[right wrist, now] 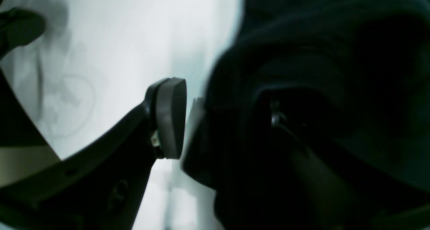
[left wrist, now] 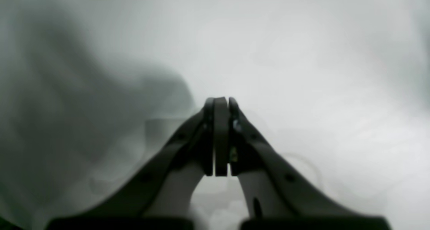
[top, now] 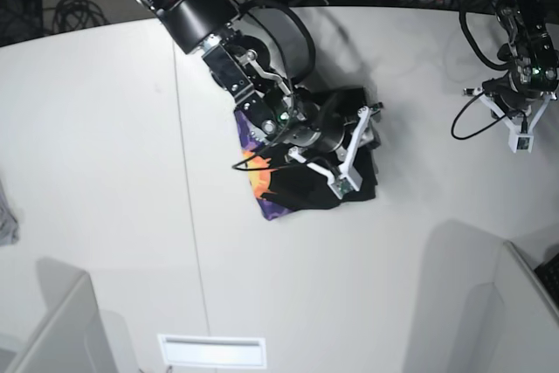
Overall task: Fold the T-shirt properly
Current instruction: 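Fold the held end over toward the left gripper and lay it down, then open the right gripper and withdraw it from the folded shirt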
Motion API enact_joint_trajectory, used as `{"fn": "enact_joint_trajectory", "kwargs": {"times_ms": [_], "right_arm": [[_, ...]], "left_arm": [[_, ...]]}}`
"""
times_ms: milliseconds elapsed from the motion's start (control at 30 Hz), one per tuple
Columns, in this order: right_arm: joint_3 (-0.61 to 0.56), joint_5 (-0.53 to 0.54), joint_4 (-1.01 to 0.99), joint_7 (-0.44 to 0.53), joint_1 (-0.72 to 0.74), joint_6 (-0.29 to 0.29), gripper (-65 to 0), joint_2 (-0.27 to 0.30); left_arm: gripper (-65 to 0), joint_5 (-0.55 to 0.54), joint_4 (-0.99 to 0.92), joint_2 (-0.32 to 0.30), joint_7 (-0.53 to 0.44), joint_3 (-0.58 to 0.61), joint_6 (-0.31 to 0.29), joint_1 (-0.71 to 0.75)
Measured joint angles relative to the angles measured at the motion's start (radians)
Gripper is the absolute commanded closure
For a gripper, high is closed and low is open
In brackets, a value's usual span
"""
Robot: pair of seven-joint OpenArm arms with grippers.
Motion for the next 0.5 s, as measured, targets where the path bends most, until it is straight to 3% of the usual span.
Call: {"fn": "enact_joint_trajectory", "kwargs": {"times_ms": [500], "right_arm": [[-0.267,0.011,0.023,-0.015,0.070,0.004,-29.1,0.001]], "left_arm": [[0.0,-0.007,0.000,0.001,0.000,0.004,0.000,-0.005]]}}
